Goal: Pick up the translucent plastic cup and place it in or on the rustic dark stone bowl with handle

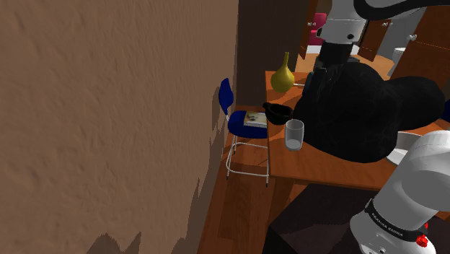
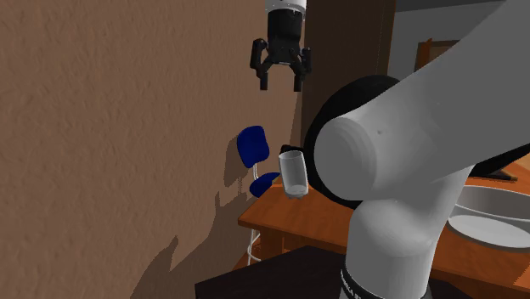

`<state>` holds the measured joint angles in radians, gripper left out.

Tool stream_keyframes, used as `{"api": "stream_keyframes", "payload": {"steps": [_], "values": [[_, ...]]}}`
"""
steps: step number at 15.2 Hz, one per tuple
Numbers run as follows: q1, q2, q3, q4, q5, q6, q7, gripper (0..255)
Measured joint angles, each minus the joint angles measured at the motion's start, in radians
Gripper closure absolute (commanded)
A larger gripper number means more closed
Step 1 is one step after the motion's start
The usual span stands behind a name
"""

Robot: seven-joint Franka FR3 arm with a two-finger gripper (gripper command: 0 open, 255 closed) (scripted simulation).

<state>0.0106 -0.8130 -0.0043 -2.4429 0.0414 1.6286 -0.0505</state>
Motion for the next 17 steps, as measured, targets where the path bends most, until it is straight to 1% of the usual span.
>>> {"api": "stream_keyframes", "payload": {"steps": [2, 5, 8, 10, 17], "values": [[0.001, 0.006, -0.002, -0.010, -0.007, 0.014, -0.010, 0], [0.005, 0.059, -0.010, -0.047, -0.042, 0.089, -0.060, 0], [0.007, 0.116, -0.019, -0.098, -0.084, 0.184, -0.114, 0], [0.006, 0.172, -0.026, -0.132, -0.114, 0.266, -0.148, 0], [-0.003, 0.407, -0.036, -0.154, -0.226, 0.502, -0.235, 0]]}}
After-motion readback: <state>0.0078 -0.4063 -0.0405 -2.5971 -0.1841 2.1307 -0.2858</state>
